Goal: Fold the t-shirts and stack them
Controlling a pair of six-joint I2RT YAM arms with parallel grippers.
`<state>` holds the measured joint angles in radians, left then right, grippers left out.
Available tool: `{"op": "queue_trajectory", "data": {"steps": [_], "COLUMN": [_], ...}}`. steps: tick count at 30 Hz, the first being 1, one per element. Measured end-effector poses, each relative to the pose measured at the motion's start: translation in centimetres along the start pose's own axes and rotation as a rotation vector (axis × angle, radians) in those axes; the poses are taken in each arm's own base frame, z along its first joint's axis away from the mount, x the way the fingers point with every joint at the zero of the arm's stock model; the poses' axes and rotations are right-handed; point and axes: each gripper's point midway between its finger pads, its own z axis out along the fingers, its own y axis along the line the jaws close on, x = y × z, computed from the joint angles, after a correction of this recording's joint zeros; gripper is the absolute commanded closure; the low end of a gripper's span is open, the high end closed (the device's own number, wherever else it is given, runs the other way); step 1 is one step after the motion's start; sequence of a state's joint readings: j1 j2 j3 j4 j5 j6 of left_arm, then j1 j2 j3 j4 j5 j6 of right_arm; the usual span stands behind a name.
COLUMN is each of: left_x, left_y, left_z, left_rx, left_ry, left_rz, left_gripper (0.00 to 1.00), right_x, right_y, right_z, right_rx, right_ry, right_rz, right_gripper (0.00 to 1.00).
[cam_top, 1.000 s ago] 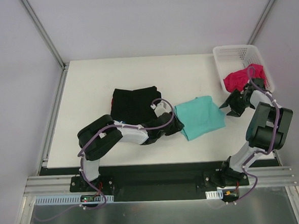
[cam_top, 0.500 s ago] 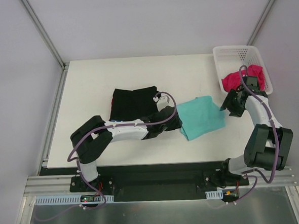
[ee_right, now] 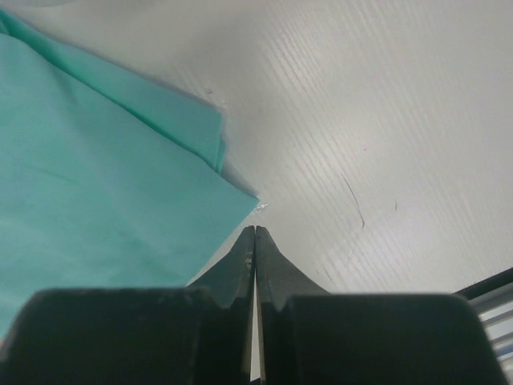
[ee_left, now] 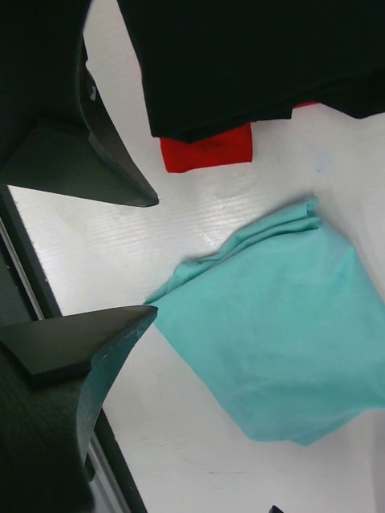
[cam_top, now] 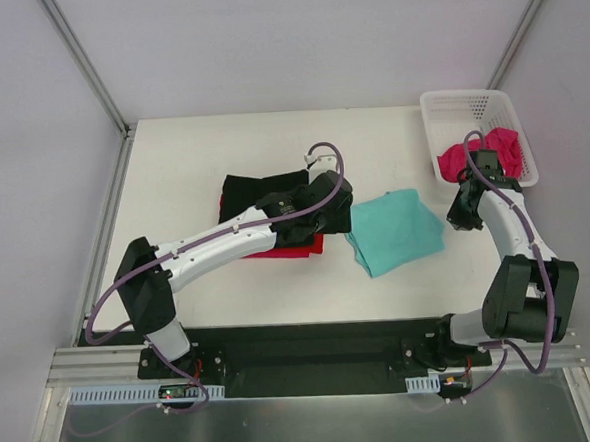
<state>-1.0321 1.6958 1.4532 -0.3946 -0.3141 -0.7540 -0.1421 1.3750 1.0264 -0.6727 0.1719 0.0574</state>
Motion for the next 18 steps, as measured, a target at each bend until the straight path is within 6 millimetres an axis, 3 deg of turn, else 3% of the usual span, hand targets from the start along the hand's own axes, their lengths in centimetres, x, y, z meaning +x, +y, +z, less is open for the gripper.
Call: {"op": "queue_trajectory", "data": {"steps": [7, 12, 18], "left_x": [0.0, 0.1, 0.6], "left_y": [2.0, 2.8, 3.0], "left_z": [-3.5, -4.7, -4.9], "left_rx": [-0.049, -0.065, -0.068], "left_ry": [0.047, 0.060, 0.084], "left_rz": [0.048, 0.059, 0.064], "left_gripper": [0.47, 0.47, 0.47], "right_x": [2.1, 4.2, 2.3], "right_y": [-1.3, -0.2, 2.5], "right_z": [3.1, 4.4, 4.8], "right_rx": [0.133, 0.186, 0.193], "right_ry": [0.122, 0.208, 0.186], "right_rz": [-0.027, -0.136, -0.212], "right_gripper": [0.99, 0.99, 0.99]}}
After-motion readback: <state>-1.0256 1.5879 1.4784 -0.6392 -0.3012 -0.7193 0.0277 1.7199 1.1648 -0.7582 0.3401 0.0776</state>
